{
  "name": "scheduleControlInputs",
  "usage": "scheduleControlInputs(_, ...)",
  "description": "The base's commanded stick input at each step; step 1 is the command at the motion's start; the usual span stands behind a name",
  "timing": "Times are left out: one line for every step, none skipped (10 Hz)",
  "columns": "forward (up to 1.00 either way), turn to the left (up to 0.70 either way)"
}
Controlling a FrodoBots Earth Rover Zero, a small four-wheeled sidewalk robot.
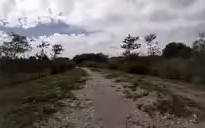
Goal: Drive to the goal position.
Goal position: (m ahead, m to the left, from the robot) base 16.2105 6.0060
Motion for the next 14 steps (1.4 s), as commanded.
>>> scheduleControlInputs(0.85, 0.00)
scheduleControlInputs(0.85, 0.00)
scheduleControlInputs(0.85, 0.00)
scheduleControlInputs(0.85, 0.00)
scheduleControlInputs(0.85, 0.00)
scheduleControlInputs(0.85, 0.00)
scheduleControlInputs(0.85, 0.00)
scheduleControlInputs(0.85, 0.00)
scheduleControlInputs(0.85, 0.00)
scheduleControlInputs(0.85, 0.00)
scheduleControlInputs(0.85, 0.00)
scheduleControlInputs(0.85, 0.34)
scheduleControlInputs(0.85, 0.34)
scheduleControlInputs(0.85, 0.34)
